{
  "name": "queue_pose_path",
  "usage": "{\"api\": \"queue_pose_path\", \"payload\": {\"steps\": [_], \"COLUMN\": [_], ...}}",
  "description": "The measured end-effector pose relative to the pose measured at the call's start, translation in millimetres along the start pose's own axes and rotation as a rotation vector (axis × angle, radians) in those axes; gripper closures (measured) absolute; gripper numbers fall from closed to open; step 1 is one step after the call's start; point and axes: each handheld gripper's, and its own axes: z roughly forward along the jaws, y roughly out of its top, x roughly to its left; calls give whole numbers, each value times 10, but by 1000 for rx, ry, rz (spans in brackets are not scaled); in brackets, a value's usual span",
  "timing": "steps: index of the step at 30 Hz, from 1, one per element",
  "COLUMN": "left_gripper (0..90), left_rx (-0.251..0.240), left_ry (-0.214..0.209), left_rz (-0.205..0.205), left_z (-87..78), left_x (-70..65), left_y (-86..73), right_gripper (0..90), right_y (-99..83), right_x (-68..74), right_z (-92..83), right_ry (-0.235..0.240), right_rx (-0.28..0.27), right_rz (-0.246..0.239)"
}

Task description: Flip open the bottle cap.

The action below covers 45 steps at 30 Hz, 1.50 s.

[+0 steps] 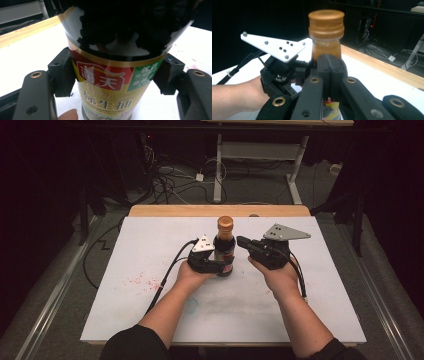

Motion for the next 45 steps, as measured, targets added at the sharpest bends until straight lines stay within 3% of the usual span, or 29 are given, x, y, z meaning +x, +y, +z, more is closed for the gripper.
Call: {"api": "queue_pose_path", "payload": {"steps": [1,2,6,8,9,10,11,12,13,14,16,17,19,24,25,26,27,29,35,36,37,38,39,45], "left_gripper": [282,282,282,282,283,283,282,282,283,282,282,283,282,282,282,282,282,282,284,284,285,285,285,286], "left_rx": [26,30,18,-11,-1,-134,-143,-9,-132,-145,-145,-27,5,-11,1,-3,-32,-9,-35,-156,-156,-54,-40,-65], "left_ry": [0,0,-1,-2,-4,-13,-12,-1,-10,-10,-10,1,1,2,1,2,3,4,4,-8,-7,6,8,13], "left_rz": [31,37,26,-1,14,-145,-153,4,-141,-155,-154,-16,20,7,25,18,-17,10,-2,-140,-139,-21,-6,-22], "left_z": [-20,-23,-17,-2,-11,76,83,-3,76,84,84,10,-15,-5,-14,-11,11,-7,8,87,87,22,11,20], "left_x": [23,27,17,-1,13,-92,-100,5,-94,-102,-103,-11,14,-8,-2,-3,-25,-3,-21,-118,-119,-39,-28,-45], "left_y": [2,3,-1,-12,-13,-10,-9,-13,-10,-9,-10,-15,-12,-16,-16,-16,-18,-17,-31,-28,-29,-34,-33,-47], "right_gripper": [900,900,900,900,900,900,900,900,900,900,900,900,900,900,900,900,900,900,900,900,900,900,900,900], "right_y": [18,36,97,121,134,150,166,182,198,212,237,248,268,306,308,307,306,303,318,321,325,330,334,354], "right_x": [1,-5,8,18,20,23,31,34,40,41,43,44,48,53,50,45,43,45,42,42,39,39,43,43], "right_z": [-1,-1,16,33,44,55,61,63,67,71,76,81,89,112,116,120,124,131,128,127,125,126,127,125], "right_ry": [-2,-1,4,-2,-5,-5,-7,-9,-5,-3,-1,-2,-2,-6,-9,-12,-11,-11,-10,-10,-8,-9,-9,-14], "right_rx": [-1,-2,0,-1,1,-1,0,2,0,0,2,4,10,30,33,35,38,43,43,45,46,47,49,62], "right_rz": [1,-4,-2,1,-2,-8,-11,-15,-10,-15,-17,-18,-20,-27,-25,-26,-26,-23,-24,-17,-18,-21,-20,-15]}}
